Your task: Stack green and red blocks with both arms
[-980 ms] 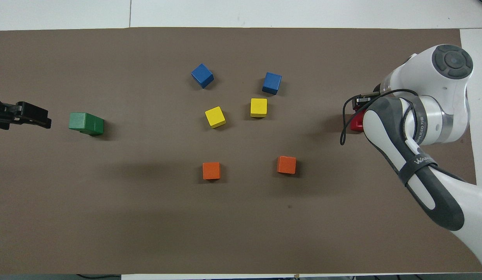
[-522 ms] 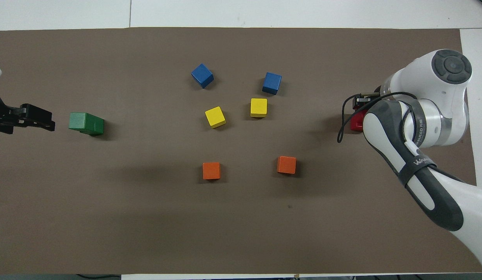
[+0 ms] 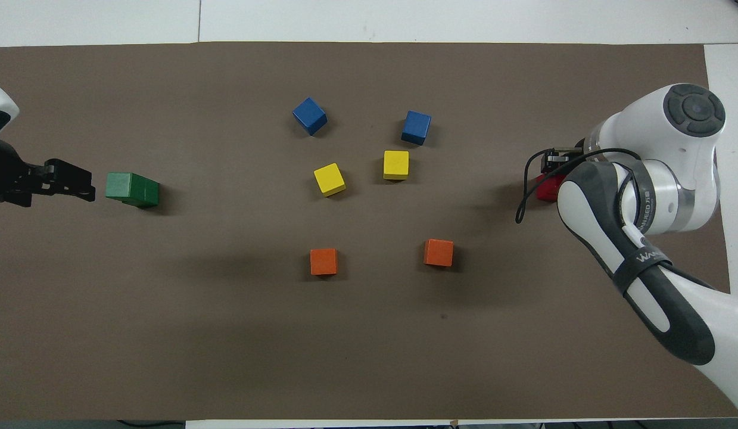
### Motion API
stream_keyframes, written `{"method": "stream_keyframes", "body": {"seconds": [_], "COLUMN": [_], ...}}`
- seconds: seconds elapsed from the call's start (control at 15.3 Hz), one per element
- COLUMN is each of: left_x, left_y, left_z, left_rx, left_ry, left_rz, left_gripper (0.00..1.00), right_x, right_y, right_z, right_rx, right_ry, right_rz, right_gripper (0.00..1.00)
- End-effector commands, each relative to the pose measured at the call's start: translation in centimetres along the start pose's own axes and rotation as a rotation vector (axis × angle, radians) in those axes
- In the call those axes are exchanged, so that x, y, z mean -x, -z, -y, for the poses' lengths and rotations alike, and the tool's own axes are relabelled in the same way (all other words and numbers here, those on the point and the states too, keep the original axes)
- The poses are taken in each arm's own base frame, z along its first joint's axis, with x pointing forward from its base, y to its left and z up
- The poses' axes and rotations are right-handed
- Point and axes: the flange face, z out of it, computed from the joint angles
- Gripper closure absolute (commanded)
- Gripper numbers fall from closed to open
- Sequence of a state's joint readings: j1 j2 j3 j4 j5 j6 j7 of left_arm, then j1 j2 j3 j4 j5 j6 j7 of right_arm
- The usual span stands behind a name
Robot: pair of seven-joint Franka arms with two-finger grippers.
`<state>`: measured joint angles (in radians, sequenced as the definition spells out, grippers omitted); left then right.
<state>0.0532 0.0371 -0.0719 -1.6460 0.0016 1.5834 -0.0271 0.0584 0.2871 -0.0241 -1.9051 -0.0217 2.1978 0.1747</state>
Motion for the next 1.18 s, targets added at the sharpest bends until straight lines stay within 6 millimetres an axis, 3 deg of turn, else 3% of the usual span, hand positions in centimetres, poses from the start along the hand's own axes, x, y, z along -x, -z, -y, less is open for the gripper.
{"method": "stream_keyframes", "body": {"seconds": [0.0, 0.2, 0.33, 0.52, 0.65, 0.91, 1.11], "left_x": [0.8, 0.7, 0.7, 0.6, 0.0, 0.2, 0.4], "left_y": [-0.1, 0.2, 0.3, 1.8, 1.9, 1.5, 1.4], "left_z": [0.4, 0.1, -0.6, -0.9, -1.3, -1.8, -2.7], "left_rx": [0.010, 0.008, 0.008, 0.010, 0.009, 0.005, 0.004], "left_ry": [0.021, 0.016, 0.007, 0.002, -0.002, -0.013, -0.033], "left_rz": [0.009, 0.003, 0.002, 0.011, 0.005, 0.013, 0.006], "left_gripper": [0.00, 0.00, 0.00, 0.00, 0.00, 0.00, 0.00], "right_x": [0.8, 0.6, 0.2, -0.9, -1.4, -0.5, 1.3], "right_y": [-0.4, -0.1, 1.1, 5.9, 8.7, 14.3, 18.3], "right_z": [-0.5, -0.3, 0.3, 0.6, 0.8, -0.1, -1.1], "right_rx": [-0.007, -0.008, -0.011, -0.003, -0.005, -0.021, -0.022], "right_ry": [-0.025, -0.027, -0.050, -0.039, -0.041, -0.046, -0.005], "right_rz": [0.002, -0.004, -0.011, 0.009, 0.002, -0.073, -0.087], "right_gripper": [0.00, 0.00, 0.00, 0.00, 0.00, 0.00, 0.00]}}
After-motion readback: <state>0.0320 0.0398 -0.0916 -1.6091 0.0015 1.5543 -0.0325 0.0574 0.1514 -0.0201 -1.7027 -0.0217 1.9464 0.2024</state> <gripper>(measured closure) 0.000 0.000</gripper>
